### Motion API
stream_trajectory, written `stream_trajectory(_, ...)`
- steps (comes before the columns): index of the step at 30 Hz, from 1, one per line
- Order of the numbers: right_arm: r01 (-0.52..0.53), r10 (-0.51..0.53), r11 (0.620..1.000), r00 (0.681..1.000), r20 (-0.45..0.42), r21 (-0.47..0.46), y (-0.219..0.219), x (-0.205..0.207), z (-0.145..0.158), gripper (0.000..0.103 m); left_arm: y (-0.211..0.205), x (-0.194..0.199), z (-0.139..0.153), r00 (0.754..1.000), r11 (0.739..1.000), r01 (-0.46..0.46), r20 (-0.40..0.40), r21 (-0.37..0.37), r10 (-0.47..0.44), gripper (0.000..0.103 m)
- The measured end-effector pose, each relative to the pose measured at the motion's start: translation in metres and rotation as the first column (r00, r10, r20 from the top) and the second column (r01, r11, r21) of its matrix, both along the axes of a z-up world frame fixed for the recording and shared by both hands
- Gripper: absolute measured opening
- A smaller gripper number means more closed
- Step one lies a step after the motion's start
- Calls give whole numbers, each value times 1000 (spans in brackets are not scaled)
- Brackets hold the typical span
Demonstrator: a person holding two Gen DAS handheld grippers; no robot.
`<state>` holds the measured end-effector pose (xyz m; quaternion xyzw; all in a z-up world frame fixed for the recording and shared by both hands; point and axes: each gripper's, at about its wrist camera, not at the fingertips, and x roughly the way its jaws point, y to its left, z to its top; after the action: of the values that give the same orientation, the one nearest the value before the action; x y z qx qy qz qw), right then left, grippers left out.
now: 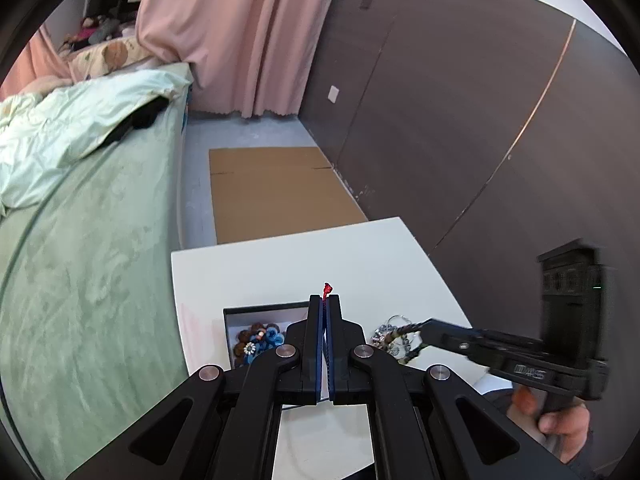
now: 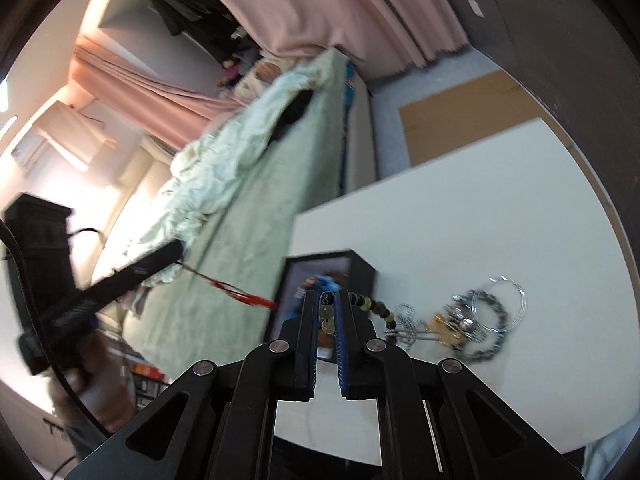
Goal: Organize jewelry
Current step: 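Grasp the dark bead bracelet with right gripper and lift while left gripper releases the red cord into the box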
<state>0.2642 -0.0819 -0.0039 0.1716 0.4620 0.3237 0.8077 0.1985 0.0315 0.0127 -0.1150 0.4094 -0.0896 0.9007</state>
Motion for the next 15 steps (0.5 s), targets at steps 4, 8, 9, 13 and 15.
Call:
stream_trajectory(4, 2, -3, 999, 1000, 26, 44, 5, -2, 4, 9, 5, 4, -13, 1000, 1000, -10, -22, -19, 9, 1)
stream_trajectory(8, -4, 1, 997, 999, 44, 81, 8, 2, 11, 9, 8, 9, -25, 998, 999, -17, -53, -37, 16, 1)
stream_trajectory(9, -4, -1, 996, 998, 55, 86, 8, 3, 15, 9, 8, 10, -28, 998, 999, -20, -64, -44, 17, 1)
stream_trajectory(13, -23, 13, 995, 995, 101, 98, 13, 1, 36, 9, 9, 18, -41, 994, 996, -5, -112, -94, -5, 2)
stream_trajectory(15, -36, 24, 995, 992, 125, 94, 17, -2, 46, 9, 8, 22, -49, 988, 995, -8, -152, -102, -8, 4)
